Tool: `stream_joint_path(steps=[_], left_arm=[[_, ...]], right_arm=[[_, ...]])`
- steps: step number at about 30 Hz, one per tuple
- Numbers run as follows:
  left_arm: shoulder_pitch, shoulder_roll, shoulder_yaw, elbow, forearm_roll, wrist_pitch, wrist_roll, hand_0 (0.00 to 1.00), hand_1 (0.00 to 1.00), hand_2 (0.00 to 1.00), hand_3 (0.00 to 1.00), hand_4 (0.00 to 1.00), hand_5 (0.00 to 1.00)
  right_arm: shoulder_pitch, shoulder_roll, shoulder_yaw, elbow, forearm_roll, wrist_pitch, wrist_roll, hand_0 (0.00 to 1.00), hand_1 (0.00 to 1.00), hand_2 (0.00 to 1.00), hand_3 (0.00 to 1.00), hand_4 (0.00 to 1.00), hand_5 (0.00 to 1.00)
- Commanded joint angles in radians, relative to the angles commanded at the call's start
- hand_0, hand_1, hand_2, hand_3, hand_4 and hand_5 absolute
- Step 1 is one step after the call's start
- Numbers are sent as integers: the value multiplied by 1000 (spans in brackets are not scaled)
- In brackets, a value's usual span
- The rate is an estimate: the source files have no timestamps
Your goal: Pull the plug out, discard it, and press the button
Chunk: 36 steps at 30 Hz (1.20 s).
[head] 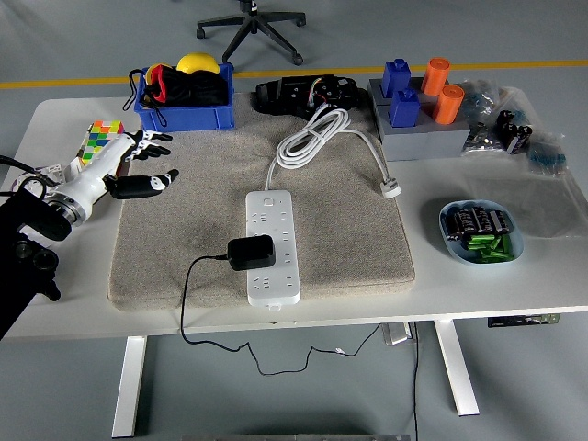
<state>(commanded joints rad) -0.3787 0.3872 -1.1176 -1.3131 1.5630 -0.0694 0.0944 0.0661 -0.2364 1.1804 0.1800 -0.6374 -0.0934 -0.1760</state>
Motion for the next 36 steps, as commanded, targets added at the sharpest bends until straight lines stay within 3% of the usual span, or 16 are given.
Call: stream_joint_path(steps=[2, 3, 14, 21, 22, 27, 28, 33, 34, 36], left_arm=[[0, 1, 14, -15, 6, -13, -1, 839, 853, 794, 819, 941, 167], [-2, 2, 23, -25, 12, -21, -2, 864, 883, 822, 839, 998, 229], [-20, 19, 139, -99, -5, -54, -5, 869, 892, 827, 841, 998, 254], [-28, 10, 196, -97, 6, -53, 0, 871, 894, 826, 841, 998, 256], [-27, 8, 206, -95, 6, -51, 1, 871, 891, 818, 831, 998, 198], [-32, -6, 249, -83, 29, -40, 7, 871, 891, 818, 831, 998, 198], [-33, -9, 257, -80, 37, -34, 6, 862, 839, 744, 823, 998, 16], [-41, -19, 282, -65, 74, -15, 6, 862, 839, 744, 823, 998, 16], [-44, -20, 290, -62, 81, -9, 5, 834, 753, 655, 785, 998, 2], [-48, -21, 299, -57, 94, -2, 6, 834, 753, 655, 785, 998, 2]], right_arm=[[-1, 0, 3, 0, -3, 0, -2, 753, 665, 651, 619, 662, 505], [-2, -1, 4, 0, -4, 0, -3, 753, 665, 651, 619, 662, 505], [-3, 1, 4, 0, 1, 3, -1, 753, 664, 651, 619, 662, 505], [-4, 3, 1, 0, 2, 5, -1, 753, 665, 651, 619, 662, 506], [-4, 4, 0, 0, 5, 5, 0, 753, 664, 651, 620, 662, 506], [-3, 5, 0, 0, 4, 4, -1, 753, 664, 651, 620, 662, 506], [-3, 4, -2, 0, 6, 5, -1, 753, 664, 651, 620, 662, 505], [-4, 3, -1, 0, 6, 5, -2, 753, 664, 651, 620, 662, 505], [-4, 3, -1, 0, 6, 5, -2, 753, 664, 651, 620, 661, 506], [-4, 3, -2, 0, 5, 5, -2, 753, 664, 651, 620, 661, 506]])
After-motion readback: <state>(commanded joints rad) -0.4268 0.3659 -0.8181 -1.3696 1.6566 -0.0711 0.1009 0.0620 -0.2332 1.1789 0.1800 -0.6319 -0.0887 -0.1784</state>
